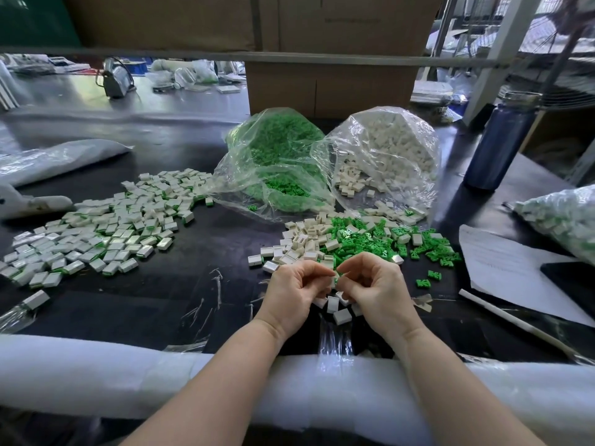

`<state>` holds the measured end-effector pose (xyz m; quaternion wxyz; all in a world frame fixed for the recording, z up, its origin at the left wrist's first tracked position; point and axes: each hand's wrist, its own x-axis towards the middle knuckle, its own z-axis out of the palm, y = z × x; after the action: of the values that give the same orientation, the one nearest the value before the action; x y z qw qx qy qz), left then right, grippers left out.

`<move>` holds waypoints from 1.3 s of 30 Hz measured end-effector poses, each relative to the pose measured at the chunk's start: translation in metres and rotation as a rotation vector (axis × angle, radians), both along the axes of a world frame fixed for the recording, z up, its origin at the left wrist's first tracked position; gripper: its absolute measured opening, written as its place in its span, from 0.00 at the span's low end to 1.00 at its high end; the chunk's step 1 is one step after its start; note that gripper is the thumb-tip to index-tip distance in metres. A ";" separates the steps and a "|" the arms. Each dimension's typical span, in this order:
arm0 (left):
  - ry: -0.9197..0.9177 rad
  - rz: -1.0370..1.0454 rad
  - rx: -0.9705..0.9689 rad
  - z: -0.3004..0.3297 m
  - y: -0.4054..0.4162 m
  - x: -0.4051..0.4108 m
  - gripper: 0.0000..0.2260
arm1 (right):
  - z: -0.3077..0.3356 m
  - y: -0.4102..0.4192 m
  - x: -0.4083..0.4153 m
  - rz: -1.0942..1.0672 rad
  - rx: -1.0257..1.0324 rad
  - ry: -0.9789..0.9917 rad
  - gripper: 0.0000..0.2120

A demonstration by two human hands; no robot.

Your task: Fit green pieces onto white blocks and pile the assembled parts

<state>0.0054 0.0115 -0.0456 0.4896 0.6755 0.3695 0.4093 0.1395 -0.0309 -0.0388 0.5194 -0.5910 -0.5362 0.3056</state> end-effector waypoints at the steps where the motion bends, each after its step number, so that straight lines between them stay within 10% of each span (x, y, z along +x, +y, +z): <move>1: 0.011 0.000 0.004 0.000 0.000 0.000 0.10 | 0.000 0.000 0.000 0.001 -0.005 0.003 0.10; 39: -0.075 -0.021 0.029 0.005 -0.001 -0.003 0.09 | 0.000 0.000 0.005 0.040 0.019 0.149 0.08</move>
<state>0.0023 0.0106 -0.0408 0.4973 0.6705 0.3379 0.4346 0.1445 -0.0305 -0.0384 0.5572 -0.5508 -0.5106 0.3542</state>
